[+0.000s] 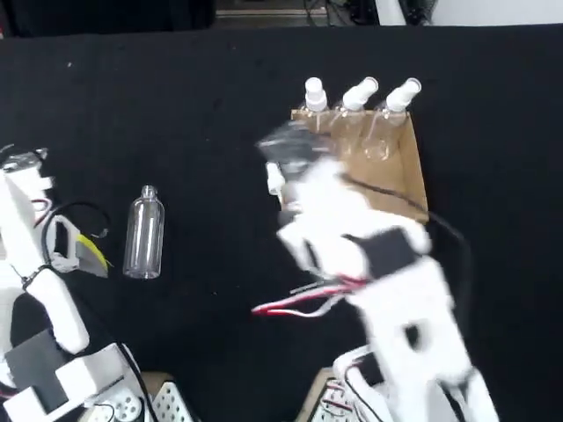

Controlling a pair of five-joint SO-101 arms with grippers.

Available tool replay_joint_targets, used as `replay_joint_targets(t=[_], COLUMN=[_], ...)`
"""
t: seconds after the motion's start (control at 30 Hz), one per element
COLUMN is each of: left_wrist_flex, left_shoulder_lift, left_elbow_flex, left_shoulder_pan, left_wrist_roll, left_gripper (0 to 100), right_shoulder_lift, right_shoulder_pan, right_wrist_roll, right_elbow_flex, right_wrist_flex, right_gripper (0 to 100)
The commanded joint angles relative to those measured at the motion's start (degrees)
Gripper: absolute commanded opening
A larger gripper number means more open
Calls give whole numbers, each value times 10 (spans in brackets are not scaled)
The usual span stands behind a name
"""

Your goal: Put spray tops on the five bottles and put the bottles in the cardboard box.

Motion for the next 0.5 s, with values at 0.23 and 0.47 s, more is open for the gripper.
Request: replay_joint_targets(t=[0.23, 0.47], left_wrist_flex=[75, 75], left_shoulder_lift=[-242, -319], left_elbow_flex=[-30, -13], left_shoulder_pan=[156, 451], left_wrist_roll=[7, 68], left_gripper=[267, 267], right_shoulder_lift=[-109, -109], right_shoulder_pan=[368, 535], right_wrist_roll=[119, 148], right_elbow_flex=[40, 117], right_wrist_flex=[28, -78], right_gripper=[10, 10])
